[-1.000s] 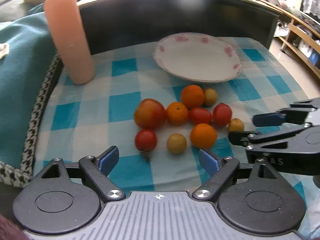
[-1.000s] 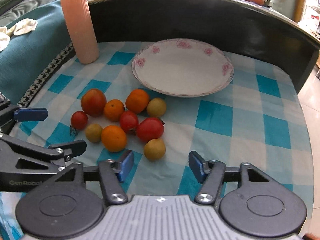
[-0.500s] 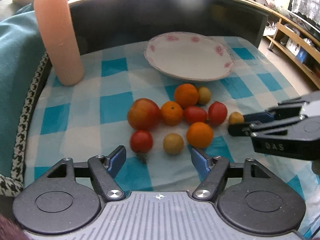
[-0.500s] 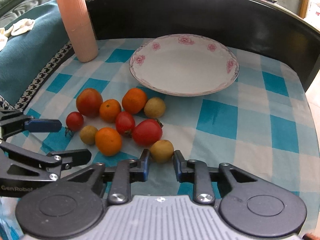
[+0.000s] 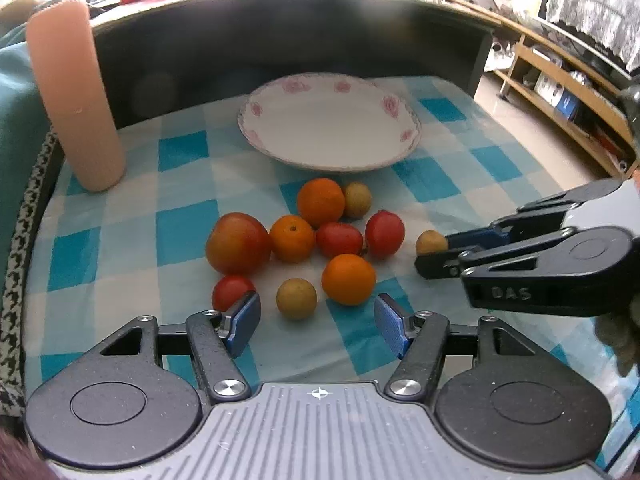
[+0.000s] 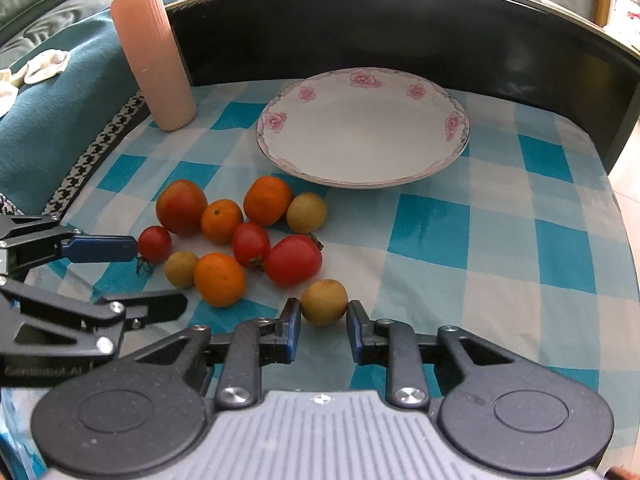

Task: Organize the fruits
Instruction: 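Close the right gripper on a small yellow fruit and lift it, then grasp another small yellow fruit with the left gripper while the right gripper holds its fruit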

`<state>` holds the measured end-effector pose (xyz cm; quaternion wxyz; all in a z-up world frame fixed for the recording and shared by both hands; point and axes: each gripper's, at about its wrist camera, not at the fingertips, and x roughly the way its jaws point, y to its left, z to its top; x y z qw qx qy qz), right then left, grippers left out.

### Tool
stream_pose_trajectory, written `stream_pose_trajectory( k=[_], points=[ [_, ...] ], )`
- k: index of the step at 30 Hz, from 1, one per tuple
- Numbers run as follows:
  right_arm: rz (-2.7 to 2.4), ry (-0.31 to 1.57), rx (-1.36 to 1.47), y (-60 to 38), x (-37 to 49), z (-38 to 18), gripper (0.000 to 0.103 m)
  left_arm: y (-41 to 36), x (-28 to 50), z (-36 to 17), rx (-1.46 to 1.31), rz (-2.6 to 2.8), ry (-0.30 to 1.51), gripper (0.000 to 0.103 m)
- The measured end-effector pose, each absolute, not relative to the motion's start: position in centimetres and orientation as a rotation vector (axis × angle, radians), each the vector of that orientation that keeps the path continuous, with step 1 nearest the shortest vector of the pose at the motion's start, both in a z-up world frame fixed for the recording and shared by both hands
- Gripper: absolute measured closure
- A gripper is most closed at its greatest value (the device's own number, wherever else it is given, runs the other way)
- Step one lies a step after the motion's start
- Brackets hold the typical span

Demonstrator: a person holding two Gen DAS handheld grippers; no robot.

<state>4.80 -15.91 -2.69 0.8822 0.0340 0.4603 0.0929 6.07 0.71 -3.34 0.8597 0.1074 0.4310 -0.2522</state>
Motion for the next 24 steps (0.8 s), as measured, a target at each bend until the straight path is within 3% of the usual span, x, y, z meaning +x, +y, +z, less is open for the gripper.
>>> stream_pose_trajectory(
  k=[11,16,24],
  points=[
    [0.191,0.978,0.078,-16.8,4.4,-2.8,0.062,-1.0,6.9,-5.1,0.292,-0.552,0.927,0.036],
    [0.19,0.981,0.086,-17.3,4.3,-2.9,0.062,-1.0,6.1,-4.6,0.267,-0.618,0.928,0.047],
    [0.191,0.98,0.076,-17.3,4.1,-2.9,0.062,-1.8,5.8,-5.1,0.318,-0.619,0.921,0.045]
  ],
)
